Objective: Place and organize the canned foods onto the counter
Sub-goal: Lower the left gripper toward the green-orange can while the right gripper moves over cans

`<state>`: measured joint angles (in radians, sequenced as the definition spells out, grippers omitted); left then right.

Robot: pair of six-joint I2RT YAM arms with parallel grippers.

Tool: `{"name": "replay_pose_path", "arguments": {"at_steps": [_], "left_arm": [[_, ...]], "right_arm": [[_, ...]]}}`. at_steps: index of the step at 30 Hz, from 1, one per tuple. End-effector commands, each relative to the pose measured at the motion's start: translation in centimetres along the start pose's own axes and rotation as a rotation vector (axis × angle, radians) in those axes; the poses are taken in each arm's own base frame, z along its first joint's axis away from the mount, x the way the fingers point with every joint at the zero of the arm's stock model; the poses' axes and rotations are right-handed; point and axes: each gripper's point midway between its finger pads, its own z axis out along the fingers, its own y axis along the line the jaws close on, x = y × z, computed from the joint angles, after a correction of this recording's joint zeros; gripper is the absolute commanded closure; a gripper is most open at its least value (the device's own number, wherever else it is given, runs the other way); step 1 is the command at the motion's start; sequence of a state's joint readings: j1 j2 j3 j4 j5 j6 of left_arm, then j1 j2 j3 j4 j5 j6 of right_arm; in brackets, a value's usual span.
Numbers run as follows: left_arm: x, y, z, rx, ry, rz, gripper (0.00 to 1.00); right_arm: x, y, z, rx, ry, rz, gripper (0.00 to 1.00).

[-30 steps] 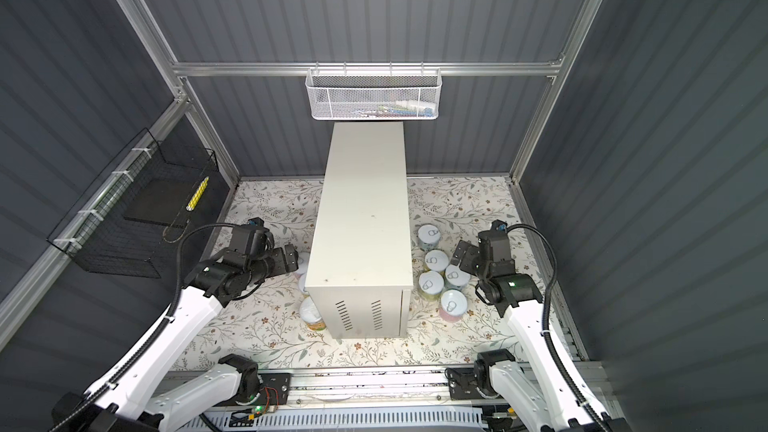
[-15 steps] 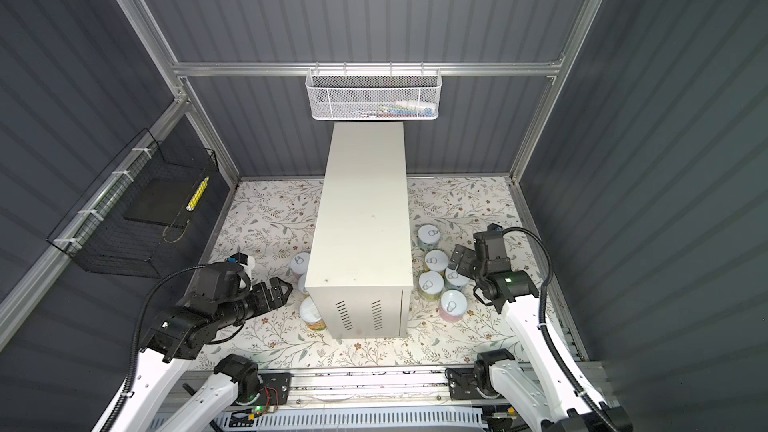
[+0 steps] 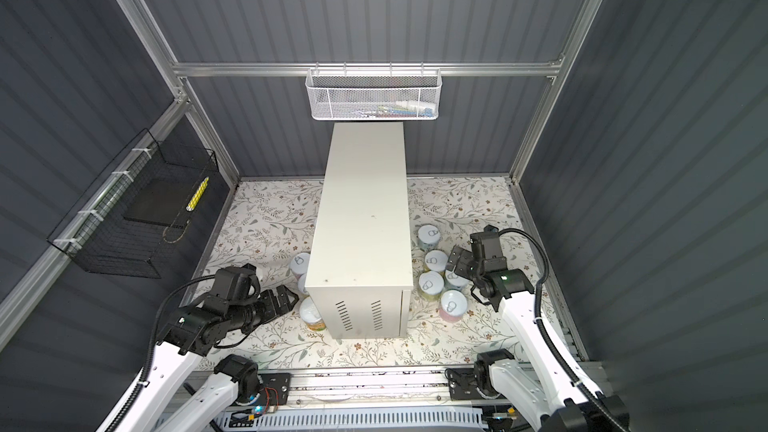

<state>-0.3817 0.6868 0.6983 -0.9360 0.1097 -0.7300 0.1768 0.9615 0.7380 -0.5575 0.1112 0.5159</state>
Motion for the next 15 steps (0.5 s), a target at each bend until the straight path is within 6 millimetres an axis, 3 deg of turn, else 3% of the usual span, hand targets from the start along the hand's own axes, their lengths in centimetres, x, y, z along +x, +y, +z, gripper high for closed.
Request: {"name": "replay_pose_path", "arguments": {"at_steps": [1, 10, 15], "left_arm": [[-0.6, -1.5, 0.6, 0.016, 0.029, 0.028, 0.0], [0.9, -3.9, 3.4, -0.081, 0.084, 0.214, 0.01], [2.0, -3.9, 4.3, -0.091, 0.104, 0.222, 0.0]], "right_arm": [[0.3, 0.2, 0.7, -0.008, 0.014, -0.002, 0.01], [0.2, 0.1, 1.0, 0.007, 0.015, -0.016, 0.01], [0.4, 0.2, 1.2, 0.003, 0.02, -0.013, 0.01]]}}
